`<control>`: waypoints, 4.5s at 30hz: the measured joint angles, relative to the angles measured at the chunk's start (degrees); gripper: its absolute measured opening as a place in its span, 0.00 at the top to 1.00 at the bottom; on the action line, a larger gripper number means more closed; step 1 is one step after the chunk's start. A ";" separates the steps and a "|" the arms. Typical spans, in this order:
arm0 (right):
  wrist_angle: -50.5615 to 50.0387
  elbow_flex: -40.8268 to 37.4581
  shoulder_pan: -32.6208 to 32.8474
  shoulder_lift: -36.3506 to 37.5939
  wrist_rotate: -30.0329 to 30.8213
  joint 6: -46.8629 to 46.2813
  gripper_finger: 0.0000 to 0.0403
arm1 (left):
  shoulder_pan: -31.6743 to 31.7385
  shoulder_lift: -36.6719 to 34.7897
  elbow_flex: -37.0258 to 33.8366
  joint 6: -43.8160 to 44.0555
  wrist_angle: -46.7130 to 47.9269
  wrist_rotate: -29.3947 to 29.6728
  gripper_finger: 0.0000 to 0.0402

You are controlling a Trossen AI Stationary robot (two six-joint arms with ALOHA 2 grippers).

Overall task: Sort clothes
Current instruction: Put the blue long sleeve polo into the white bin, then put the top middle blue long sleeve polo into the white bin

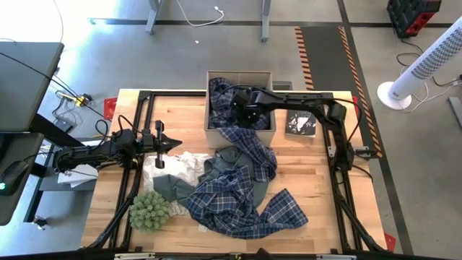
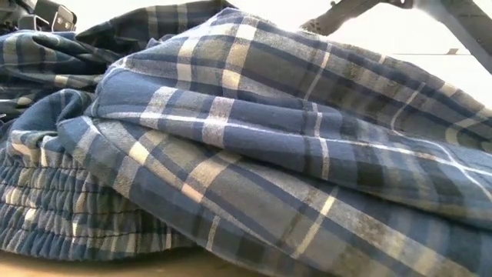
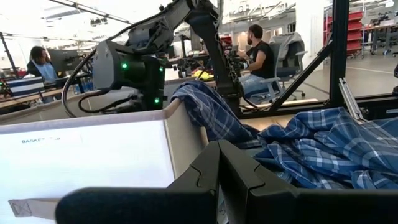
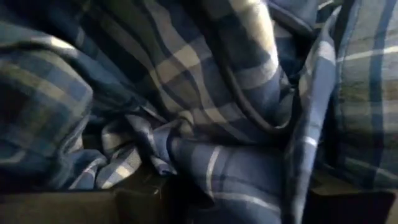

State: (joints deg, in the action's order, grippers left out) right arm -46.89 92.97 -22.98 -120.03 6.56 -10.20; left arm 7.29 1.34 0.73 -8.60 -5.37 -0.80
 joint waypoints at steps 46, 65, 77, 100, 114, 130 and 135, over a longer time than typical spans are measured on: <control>12.94 -10.55 -1.09 13.81 -3.62 0.00 0.67 | 0.00 0.00 0.00 0.00 -0.04 -0.02 1.00; -10.43 0.24 21.34 34.49 14.02 4.18 0.68 | 0.01 0.00 0.00 0.00 -0.02 -0.02 1.00; -1.14 -35.72 35.74 43.40 1.75 -25.70 0.68 | 0.02 0.00 0.00 -0.02 -0.02 -0.02 1.00; 78.46 -60.01 32.42 40.98 11.15 -20.41 0.97 | 0.02 -0.02 0.00 0.00 -0.02 -0.02 1.00; 10.78 -16.46 27.74 41.03 8.22 -3.69 0.97 | 0.00 0.00 0.00 -0.02 -0.02 -0.02 1.00; 5.31 -44.07 28.71 41.34 9.94 -27.22 0.48 | 0.00 -0.01 0.00 -0.01 -0.02 -0.02 1.00; 47.90 -61.90 25.49 39.43 6.70 -26.77 0.44 | 0.02 0.00 0.00 -0.02 -0.02 -0.02 1.00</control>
State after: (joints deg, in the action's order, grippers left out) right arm 1.01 31.07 2.50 -80.61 13.27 -36.97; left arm 7.31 1.34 0.73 -8.62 -5.39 -0.82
